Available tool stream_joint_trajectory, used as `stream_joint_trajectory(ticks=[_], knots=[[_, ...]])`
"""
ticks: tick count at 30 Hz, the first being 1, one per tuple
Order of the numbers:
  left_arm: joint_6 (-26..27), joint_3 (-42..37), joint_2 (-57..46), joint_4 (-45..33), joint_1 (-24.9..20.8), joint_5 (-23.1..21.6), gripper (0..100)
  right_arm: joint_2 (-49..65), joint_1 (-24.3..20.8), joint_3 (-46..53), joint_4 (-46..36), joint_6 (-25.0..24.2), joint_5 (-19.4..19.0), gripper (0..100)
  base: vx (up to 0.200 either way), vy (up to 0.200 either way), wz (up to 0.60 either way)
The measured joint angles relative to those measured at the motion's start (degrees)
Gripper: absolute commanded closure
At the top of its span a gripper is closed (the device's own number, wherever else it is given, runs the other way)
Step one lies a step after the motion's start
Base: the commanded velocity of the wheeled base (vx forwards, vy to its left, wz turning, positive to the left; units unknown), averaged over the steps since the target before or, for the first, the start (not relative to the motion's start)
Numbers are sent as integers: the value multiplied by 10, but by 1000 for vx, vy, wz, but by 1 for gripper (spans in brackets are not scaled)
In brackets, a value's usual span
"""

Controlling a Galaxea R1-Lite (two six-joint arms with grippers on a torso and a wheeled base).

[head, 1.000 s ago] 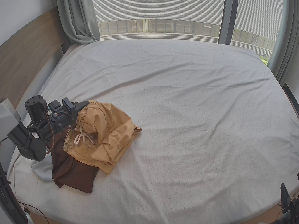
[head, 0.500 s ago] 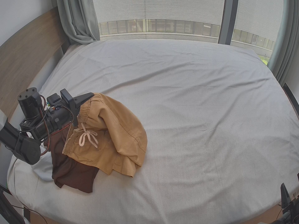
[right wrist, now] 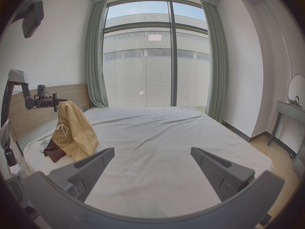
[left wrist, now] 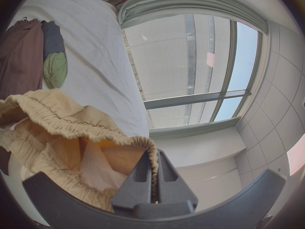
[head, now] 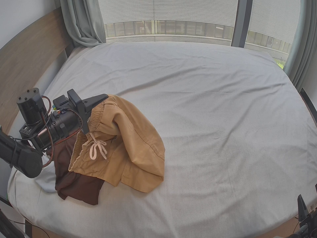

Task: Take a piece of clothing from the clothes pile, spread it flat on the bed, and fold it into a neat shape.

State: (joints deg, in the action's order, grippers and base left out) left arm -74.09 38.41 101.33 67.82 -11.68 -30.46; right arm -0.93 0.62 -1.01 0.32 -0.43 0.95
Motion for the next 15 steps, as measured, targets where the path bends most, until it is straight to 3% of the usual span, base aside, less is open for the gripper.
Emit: stream_joint_trajectory(ticks=[6,15], knots=[[-5,3,-8,0,-33,5,100,0,0,0,0,0,0,0,0,0,0],[-65,41,-4,6,-110,90,100,0,-1,0,0,0,0,0,0,0,0]])
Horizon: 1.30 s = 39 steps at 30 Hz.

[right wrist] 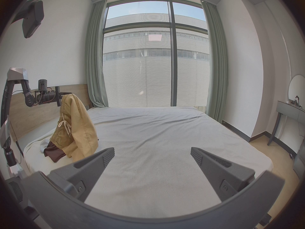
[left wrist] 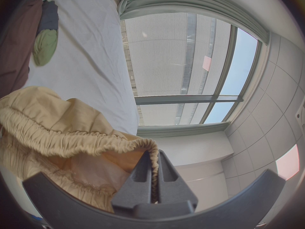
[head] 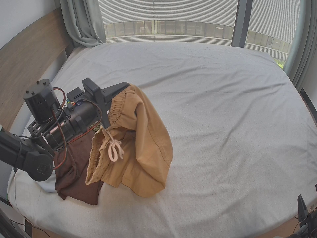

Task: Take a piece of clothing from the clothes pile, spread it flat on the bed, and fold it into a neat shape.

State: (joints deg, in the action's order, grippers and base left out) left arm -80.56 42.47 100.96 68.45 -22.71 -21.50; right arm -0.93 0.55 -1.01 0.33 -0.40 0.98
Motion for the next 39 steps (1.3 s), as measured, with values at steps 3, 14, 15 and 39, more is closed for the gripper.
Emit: stream_joint_trajectory(ticks=[3,14,15,39], knots=[[-9,19,5,1,-24,16,100,0,0,0,0,0,0,0,0,0,0],[-11,65,36,10,-90,51,100,0,0,0,0,0,0,0,0,0,0],[-11,68,38,10,-98,51,100,0,0,0,0,0,0,0,0,0,0],[-83,209,104,-16,-227,64,100,0,0,0,0,0,0,0,0,0,0]])
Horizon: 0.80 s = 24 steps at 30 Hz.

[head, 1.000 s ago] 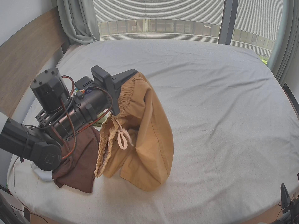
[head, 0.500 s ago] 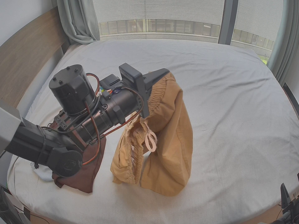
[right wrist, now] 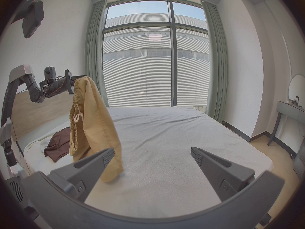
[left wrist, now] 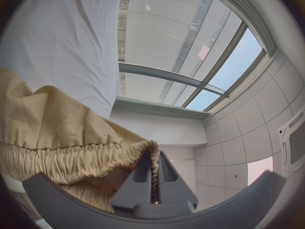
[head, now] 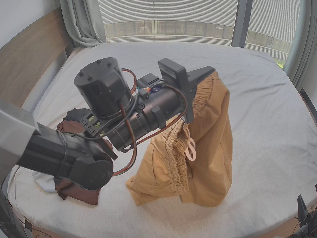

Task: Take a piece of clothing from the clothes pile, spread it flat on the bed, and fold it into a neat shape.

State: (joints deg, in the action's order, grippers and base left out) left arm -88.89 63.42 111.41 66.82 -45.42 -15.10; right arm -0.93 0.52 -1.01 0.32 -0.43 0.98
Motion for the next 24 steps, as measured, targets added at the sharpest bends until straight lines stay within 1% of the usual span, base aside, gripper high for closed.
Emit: stream_joint_trajectory(ticks=[5,9,11,16,20,24], knots=[[-17,25,10,-4,-18,-1,100,0,0,0,0,0,0,0,0,0,0],[-69,52,14,-3,-28,0,100,0,0,0,0,0,0,0,0,0,0],[-85,61,12,0,-32,1,100,0,0,0,0,0,0,0,0,0,0],[-102,71,3,3,-45,6,100,0,0,0,0,0,0,0,0,0,0],[-102,68,4,5,-37,21,100,0,0,0,0,0,0,0,0,0,0],[-92,50,14,31,0,36,100,0,1,0,0,0,0,0,0,0,0]])
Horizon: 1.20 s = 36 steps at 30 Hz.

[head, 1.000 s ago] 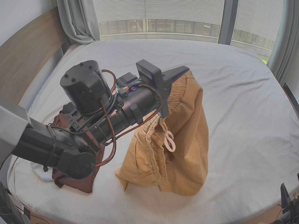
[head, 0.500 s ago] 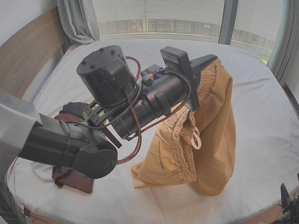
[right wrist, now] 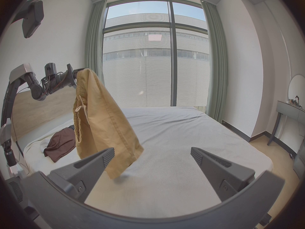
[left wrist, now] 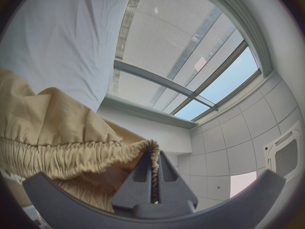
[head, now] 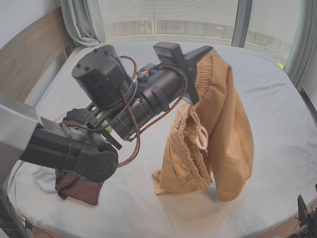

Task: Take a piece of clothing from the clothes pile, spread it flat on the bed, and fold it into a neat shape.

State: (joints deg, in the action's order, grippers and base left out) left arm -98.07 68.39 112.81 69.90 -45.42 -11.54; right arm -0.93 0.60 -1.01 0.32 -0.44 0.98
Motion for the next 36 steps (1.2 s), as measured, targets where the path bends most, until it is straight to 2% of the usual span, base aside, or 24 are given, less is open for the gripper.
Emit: stream_joint_trajectory(ticks=[9,14,20,36], knots=[[79,-132,25,130,80,0,100,0,-1,0,0,0,0,0,0,0,0],[173,-204,32,171,120,-16,100,0,-1,0,0,0,0,0,0,0,0],[253,-269,35,186,175,-55,100,0,-1,0,0,0,0,0,0,0,0],[339,-356,34,189,259,-73,100,0,0,0,0,1,0,0,0,0,0]])
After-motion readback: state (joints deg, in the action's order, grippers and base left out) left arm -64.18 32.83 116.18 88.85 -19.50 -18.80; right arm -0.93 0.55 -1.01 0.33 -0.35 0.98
